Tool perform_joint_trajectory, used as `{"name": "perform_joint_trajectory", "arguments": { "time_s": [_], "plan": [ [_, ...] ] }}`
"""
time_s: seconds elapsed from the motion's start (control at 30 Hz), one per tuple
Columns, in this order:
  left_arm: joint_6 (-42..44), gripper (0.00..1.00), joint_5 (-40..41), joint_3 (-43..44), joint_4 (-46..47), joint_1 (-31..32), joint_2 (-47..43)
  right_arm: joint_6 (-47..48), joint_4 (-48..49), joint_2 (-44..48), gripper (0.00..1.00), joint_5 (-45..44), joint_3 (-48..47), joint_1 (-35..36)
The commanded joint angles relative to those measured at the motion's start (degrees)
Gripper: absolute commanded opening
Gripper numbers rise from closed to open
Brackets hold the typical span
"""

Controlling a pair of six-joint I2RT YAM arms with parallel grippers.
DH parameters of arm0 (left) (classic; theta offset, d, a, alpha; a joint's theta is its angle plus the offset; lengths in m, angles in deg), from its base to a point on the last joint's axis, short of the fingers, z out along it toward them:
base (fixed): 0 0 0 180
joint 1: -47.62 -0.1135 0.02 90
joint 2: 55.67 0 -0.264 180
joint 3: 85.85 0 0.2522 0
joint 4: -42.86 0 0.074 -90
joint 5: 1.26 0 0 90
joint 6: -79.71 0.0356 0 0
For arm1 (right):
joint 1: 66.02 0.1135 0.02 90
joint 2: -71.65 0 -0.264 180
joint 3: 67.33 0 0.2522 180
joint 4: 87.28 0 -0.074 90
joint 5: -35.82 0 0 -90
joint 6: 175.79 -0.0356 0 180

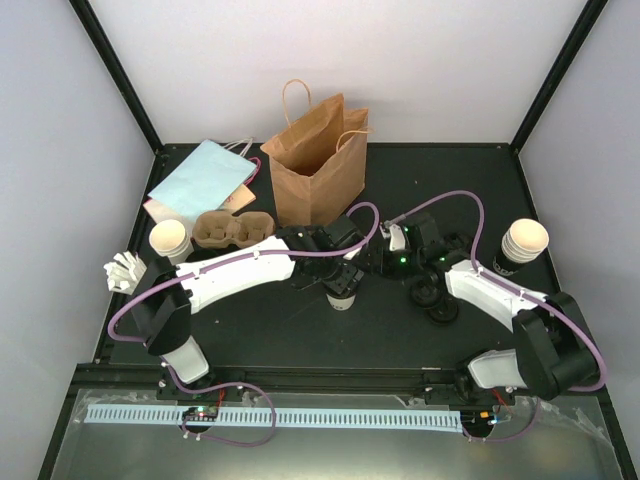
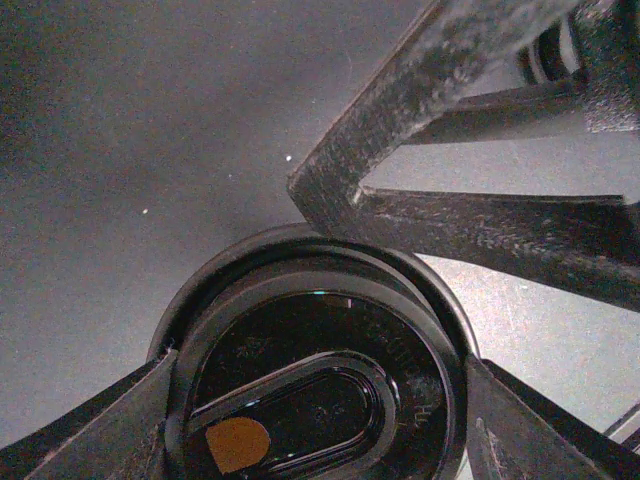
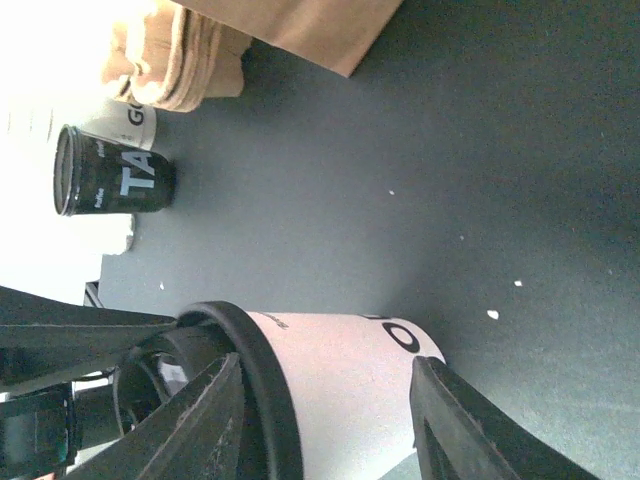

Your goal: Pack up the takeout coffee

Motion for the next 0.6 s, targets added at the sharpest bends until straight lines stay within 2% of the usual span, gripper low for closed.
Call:
{"name": "perform_joint_trajectory", "arguments": {
  "time_s": [0.0, 0.57],
  "plan": [
    [2.0, 0.73, -3.6, -1.1, -0.4, 0.0, -0.8, -0.3, 2.2, -0.9, 0.46, 0.4, 1.9, -0.3],
    [2.7, 0.73, -3.5, -1.5, -0.2, 1.4, 0.6, 1.0, 3.5, -4.0, 0.45, 1.1, 9.0, -0.3]
  ]
}}
